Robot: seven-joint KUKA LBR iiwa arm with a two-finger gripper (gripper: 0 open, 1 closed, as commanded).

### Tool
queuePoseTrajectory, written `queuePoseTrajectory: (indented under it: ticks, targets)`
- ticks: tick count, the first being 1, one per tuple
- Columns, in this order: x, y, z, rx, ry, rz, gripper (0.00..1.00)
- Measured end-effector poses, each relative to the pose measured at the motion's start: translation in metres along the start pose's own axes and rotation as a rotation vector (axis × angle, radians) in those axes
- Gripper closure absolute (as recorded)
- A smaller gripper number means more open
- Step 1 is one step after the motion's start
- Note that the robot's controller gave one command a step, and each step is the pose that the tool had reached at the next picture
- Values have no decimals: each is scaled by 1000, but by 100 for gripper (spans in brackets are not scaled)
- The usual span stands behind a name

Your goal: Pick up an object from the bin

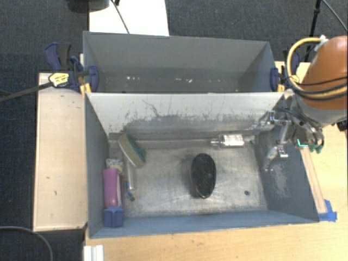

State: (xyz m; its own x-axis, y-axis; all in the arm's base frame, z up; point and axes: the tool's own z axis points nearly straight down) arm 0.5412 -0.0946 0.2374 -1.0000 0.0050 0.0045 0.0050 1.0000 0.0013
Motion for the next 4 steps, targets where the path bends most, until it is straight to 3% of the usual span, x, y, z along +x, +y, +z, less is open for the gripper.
queuePoseTrajectory:
  ticks: [1, 2, 3, 4]
  targets:
    - [-50, 47, 117, 0, -3, -452, 0]
    - [-38, 101, 164, 5, -12, -666, 0]
    - [-14, 153, 164, 5, -14, -954, 0]
    - [-15, 153, 162, 6, -19, -952, 100]
